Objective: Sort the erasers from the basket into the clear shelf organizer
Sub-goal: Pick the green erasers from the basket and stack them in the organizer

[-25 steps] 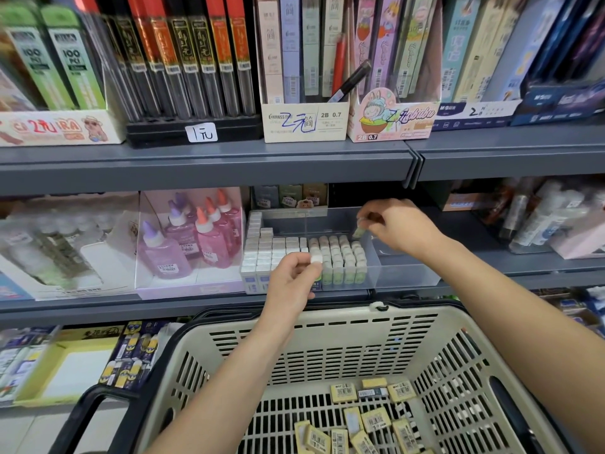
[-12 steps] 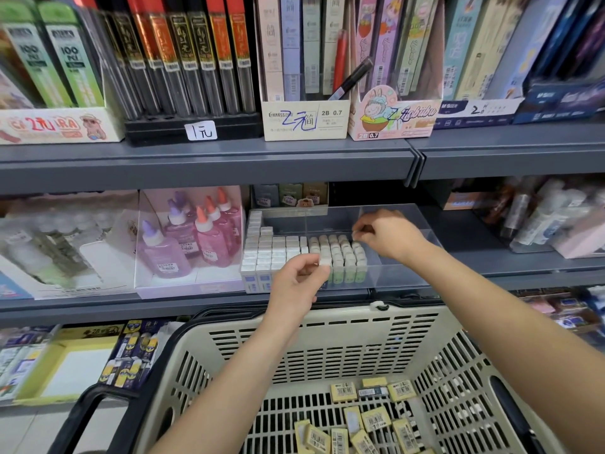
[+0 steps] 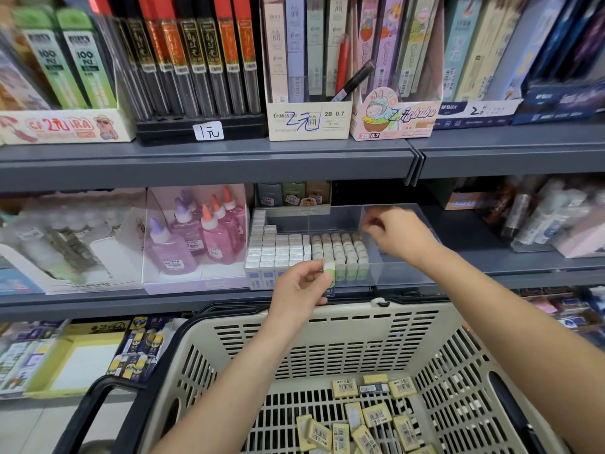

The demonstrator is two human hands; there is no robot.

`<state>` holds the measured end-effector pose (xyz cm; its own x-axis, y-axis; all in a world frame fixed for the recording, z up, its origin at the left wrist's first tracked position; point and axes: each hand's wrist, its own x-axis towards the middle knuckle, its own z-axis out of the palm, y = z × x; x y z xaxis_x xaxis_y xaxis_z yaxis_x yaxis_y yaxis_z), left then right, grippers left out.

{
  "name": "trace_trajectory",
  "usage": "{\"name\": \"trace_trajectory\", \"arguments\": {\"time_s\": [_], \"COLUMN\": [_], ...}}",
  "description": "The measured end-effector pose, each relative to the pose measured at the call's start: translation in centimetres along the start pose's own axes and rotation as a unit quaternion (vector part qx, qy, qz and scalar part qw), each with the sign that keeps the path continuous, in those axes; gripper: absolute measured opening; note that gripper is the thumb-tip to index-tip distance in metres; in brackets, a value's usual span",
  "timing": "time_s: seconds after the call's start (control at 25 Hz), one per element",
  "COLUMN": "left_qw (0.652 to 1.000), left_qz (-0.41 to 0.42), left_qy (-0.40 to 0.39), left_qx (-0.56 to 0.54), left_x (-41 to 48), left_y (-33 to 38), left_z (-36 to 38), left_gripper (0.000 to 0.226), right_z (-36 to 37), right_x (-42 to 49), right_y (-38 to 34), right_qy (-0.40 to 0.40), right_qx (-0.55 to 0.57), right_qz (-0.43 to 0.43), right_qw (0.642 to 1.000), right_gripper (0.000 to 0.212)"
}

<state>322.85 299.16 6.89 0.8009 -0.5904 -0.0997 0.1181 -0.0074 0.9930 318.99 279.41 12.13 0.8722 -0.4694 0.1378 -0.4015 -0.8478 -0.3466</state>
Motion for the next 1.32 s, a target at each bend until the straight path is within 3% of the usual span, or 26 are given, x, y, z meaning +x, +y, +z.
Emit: {"name": "trace_trajectory", "arguments": {"time_s": [0.08,0.2,0.28,0.48,0.68,0.76,1.0,1.32], "left_qw": [1.0,0.996,0.992,0.983,0.996,0.997,0.999,0.998], "left_qz": [0.004,0.01,0.01,-0.015,0.01,0.011,0.002,-0.042], "left_qy": [-0.019,-0.066,-0.104,-0.151,-0.052,-0.024,-0.018,-0.032], "left_qx": [0.015,0.052,0.074,0.101,0.072,0.073,0.041,0.044], "left_x": [0.0,-0.1,-0.4,-0.8,-1.0,-1.1,-1.9,-3.8], "left_y": [0.4,0.9,0.8,0.7,1.1,1.0,0.3,-2.1], "left_z": [0.5,1.8,2.7,4.1,3.2,2.3,0.9,0.0], "left_gripper": [0.021,0.018,0.018,0.024,0.02,0.018,0.019,0.017], "right_z": [-0.6,-1.3,-1.5,-2.4,-3.9,-3.5,-1.6,-0.3], "right_x": [-2.5,-6.2,-7.1,-7.9,-5.5,-4.6,-3.0,-3.4], "right_y": [-0.4,-1.0,-0.5,0.6,1.9,2.0,1.6,0.9], "right_qy": [-0.034,-0.151,-0.132,-0.135,0.034,0.056,0.003,-0.041], "right_qx": [0.117,0.249,0.268,0.193,0.145,0.117,0.008,0.0], "right_qz": [-0.047,-0.09,-0.077,-0.089,-0.037,-0.031,-0.056,-0.039], "right_qw": [0.991,0.952,0.951,0.968,0.988,0.991,0.998,0.998], "right_gripper": [0.012,0.027,0.024,0.013,0.009,0.003,0.009,0.012]}}
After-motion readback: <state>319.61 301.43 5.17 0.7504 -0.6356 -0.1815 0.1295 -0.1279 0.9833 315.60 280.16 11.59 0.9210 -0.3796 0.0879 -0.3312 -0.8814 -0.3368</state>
